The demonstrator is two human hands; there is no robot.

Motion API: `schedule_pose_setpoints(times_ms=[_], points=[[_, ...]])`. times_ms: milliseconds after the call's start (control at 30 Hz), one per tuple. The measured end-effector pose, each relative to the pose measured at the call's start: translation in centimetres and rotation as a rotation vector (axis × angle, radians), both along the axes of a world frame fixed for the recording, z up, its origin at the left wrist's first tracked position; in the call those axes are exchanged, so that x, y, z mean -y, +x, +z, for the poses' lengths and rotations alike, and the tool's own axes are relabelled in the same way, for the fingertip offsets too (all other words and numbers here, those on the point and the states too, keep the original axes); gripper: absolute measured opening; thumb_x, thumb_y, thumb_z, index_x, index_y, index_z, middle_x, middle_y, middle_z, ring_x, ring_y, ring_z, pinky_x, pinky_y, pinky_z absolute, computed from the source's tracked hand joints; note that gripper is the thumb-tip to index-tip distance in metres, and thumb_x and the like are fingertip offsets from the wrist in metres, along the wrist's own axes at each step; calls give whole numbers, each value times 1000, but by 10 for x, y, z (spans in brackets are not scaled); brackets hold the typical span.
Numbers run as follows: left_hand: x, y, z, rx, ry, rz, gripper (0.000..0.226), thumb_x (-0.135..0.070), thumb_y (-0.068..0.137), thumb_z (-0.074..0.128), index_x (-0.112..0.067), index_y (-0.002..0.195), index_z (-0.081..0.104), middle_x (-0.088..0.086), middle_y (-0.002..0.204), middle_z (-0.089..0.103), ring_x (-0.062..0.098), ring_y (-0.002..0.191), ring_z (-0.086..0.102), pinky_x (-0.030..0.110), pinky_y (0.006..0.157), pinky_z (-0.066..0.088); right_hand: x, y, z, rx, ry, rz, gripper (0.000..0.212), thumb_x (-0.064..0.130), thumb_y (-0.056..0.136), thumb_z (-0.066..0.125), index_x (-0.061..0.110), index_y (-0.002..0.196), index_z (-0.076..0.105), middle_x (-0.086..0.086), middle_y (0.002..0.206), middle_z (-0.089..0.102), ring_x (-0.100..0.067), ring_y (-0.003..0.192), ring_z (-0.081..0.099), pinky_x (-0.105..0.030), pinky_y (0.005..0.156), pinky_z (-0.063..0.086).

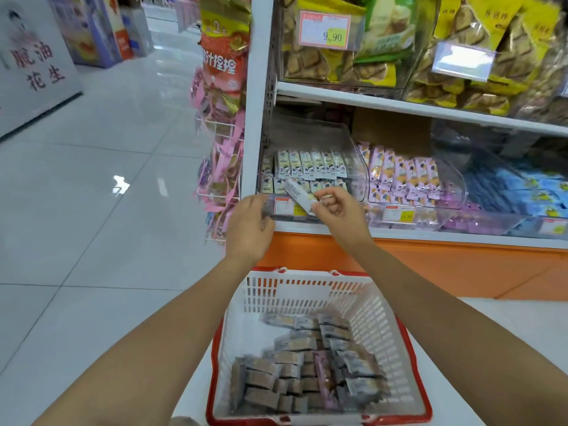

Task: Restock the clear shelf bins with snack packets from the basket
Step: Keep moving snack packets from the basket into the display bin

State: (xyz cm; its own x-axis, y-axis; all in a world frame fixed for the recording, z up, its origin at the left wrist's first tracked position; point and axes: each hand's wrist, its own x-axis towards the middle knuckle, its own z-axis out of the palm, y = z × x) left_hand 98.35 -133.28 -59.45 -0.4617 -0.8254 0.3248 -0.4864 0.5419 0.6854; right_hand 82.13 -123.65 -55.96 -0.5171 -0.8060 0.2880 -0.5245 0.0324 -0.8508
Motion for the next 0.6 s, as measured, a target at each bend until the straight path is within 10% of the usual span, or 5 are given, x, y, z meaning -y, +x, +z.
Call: schedule_pose_setpoints(times_ms=[300, 600], points=[[33, -6, -22, 434, -351, -149, 79, -20, 95, 49, -21, 157, 0, -1, 165, -1, 17, 150, -13, 36, 120, -11, 88, -11, -9, -215, 55, -151, 15, 30, 89, 67, 20, 100, 65, 3, 61, 53, -14, 55, 51, -30, 56, 46], [56, -10, -53, 339, -604, -126, 93, -4, 71, 71, -14, 153, 28, 7, 156, 35, 25, 149, 16, 47, 121, 9, 187, -24, -23, -386, 122, -182, 18, 33, 89, 67, 16, 90, 64, 2, 73, 55, -14, 62, 50, -25, 56, 29]])
